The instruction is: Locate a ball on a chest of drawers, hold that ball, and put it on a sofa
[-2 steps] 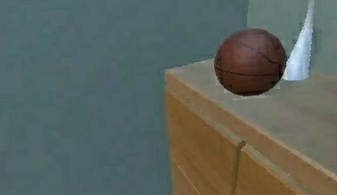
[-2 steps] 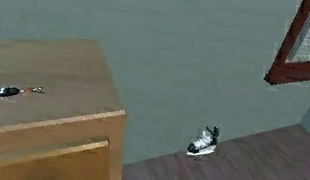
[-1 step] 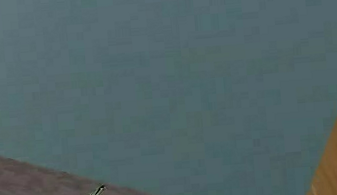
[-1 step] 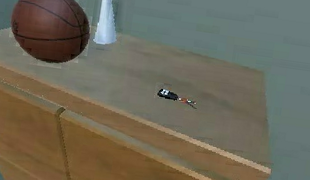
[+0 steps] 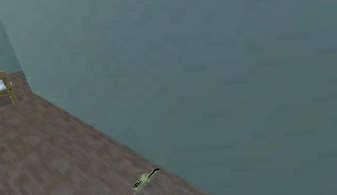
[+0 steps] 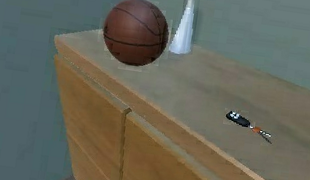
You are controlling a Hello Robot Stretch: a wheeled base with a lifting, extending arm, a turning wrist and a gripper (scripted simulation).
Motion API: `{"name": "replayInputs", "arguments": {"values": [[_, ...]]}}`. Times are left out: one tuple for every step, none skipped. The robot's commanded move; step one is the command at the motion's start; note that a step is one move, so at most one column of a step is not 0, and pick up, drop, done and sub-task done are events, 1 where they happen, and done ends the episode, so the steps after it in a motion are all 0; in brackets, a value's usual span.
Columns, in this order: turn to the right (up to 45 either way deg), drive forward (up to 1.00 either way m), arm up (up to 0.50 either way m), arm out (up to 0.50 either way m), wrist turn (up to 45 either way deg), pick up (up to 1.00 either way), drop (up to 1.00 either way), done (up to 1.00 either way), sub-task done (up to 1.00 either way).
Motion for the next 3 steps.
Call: {"name": "replayInputs", "arguments": {"values": [[0.0, 0.00, 0.50, 0.00, 0.0, 0.00, 0.00, 0.00, 0.00], [0.0, 0.00, 0.38, 0.00, 0.0, 0.00, 0.00, 0.00, 0.00], [0.0, 0.00, 0.00, 0.34, 0.0, 0.00, 0.00, 0.00, 0.00]]}}
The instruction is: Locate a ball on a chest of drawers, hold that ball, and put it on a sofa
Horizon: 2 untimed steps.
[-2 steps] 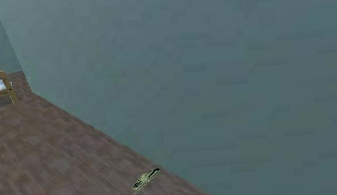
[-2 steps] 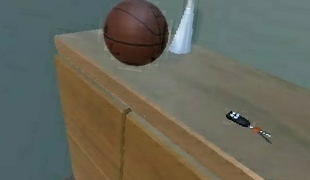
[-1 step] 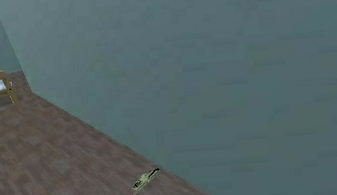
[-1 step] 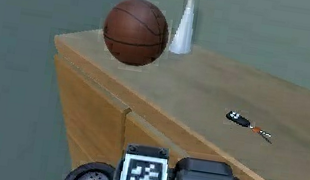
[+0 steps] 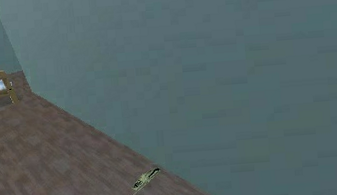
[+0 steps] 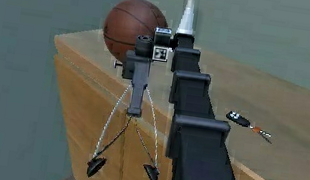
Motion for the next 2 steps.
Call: {"name": "replayInputs", "arguments": {"values": [[0.0, 0.00, 0.00, 0.00, 45.0, 0.00, 0.00, 0.00, 0.00], [0.0, 0.00, 0.00, 0.00, 45.0, 0.00, 0.00, 0.00, 0.00]]}}
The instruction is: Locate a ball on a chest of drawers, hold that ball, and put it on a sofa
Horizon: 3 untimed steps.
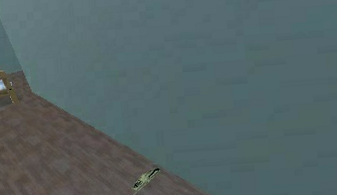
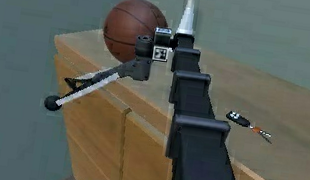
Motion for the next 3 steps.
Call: {"name": "replayInputs", "arguments": {"values": [[0.0, 0.00, 0.00, 0.00, 45.0, 0.00, 0.00, 0.00, 0.00], [0.0, 0.00, 0.00, 0.00, 27.0, 0.00, 0.00, 0.00, 0.00], [0.0, 0.00, 0.00, 0.00, 0.0, 1.00, 0.00, 0.00, 0.00]]}}
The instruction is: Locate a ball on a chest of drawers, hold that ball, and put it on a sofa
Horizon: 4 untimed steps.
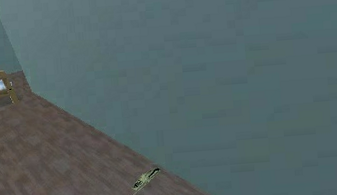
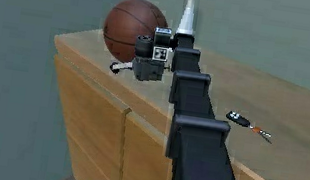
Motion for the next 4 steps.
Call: {"name": "replayInputs", "arguments": {"values": [[0.0, 0.00, 0.00, 0.00, -45.0, 0.00, 0.00, 0.00, 0.00], [0.0, 0.00, 0.00, 0.00, -45.0, 0.00, 0.00, 0.00, 0.00], [0.0, 0.00, 0.00, 0.00, -21.0, 0.00, 0.00, 0.00, 0.00], [0.0, 0.00, 0.00, -0.32, 0.0, 0.00, 0.00, 0.00, 0.00]]}}
